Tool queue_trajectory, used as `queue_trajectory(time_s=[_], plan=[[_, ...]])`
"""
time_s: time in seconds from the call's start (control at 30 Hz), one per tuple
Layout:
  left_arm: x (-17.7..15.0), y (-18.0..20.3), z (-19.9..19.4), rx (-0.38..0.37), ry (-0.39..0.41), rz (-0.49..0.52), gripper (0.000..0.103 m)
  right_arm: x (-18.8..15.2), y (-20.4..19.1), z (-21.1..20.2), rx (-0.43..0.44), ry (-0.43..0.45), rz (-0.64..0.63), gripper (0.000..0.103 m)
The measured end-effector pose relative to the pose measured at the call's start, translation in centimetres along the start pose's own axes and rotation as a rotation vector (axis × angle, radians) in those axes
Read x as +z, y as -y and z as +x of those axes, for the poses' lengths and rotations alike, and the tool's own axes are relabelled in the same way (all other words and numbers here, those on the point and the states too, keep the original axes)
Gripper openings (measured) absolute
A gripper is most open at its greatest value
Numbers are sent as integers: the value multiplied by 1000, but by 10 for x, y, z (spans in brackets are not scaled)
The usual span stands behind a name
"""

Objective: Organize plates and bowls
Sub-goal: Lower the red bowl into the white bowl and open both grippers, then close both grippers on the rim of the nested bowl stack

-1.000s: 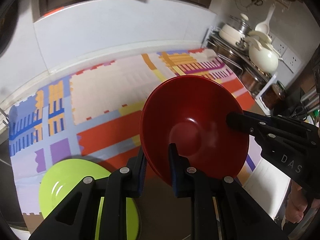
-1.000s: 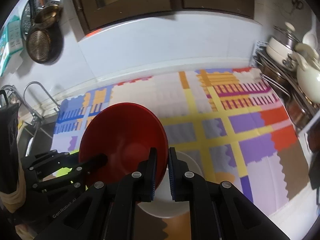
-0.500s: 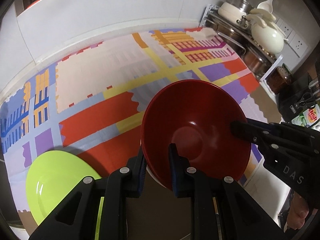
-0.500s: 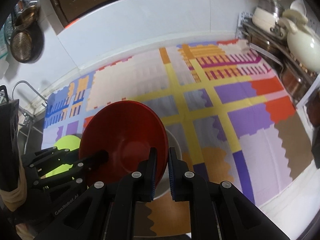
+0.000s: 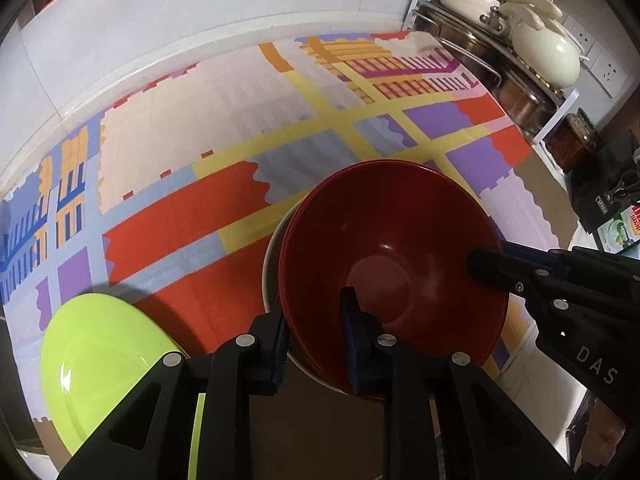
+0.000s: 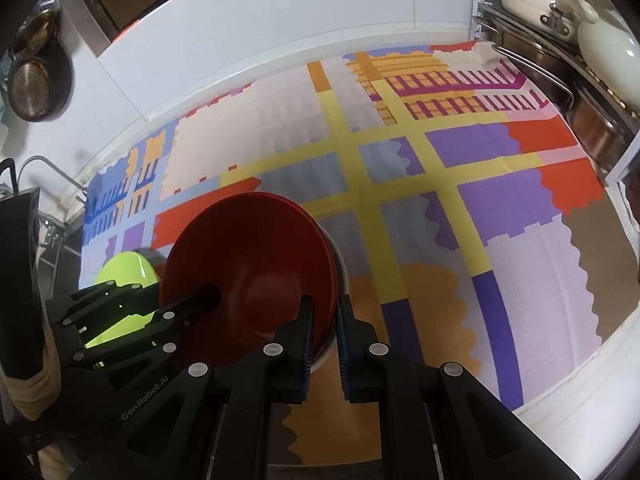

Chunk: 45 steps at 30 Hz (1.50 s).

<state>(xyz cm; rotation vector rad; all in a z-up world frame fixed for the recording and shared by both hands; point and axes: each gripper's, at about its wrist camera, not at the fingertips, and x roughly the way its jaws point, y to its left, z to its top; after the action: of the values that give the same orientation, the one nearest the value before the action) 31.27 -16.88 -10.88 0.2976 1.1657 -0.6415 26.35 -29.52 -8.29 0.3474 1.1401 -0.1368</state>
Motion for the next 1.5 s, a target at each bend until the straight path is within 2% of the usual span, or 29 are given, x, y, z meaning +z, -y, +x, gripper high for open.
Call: queue_trajectory(time_s=[0.5,0.57,0.63,0.73,0.87,1.17,1.23,1.4,1.5], plan=[[-1,8,-3,-18,24,29,46,-5,3,9,-4,-16,-13,14],[-2,9,-6,-24,32,36,53,-5,3,8,-2,-16,-13,21],[-2,11,-7,-17,35,49,54,-5,3,5,-3,-2,-10,28],[-2,13,-9,-12,33,65,58,-5,2,2,-10,8,-12,28],[-2,13,-19,10,72,73,66,-5,4,-4,-15,26,-3,29],[0,3,-46,11,145,55,68,-1,0,-23,-27,106,-3,32],[1,0,-51,16,156,54,69,0,-2,-25,-20,116,-5,36],[1,-12,-51,55,160,18,69,2,-5,-28,-33,138,-2,37],[2,-20,-42,54,130,-15,69,3,-5,-24,-51,145,15,41]])
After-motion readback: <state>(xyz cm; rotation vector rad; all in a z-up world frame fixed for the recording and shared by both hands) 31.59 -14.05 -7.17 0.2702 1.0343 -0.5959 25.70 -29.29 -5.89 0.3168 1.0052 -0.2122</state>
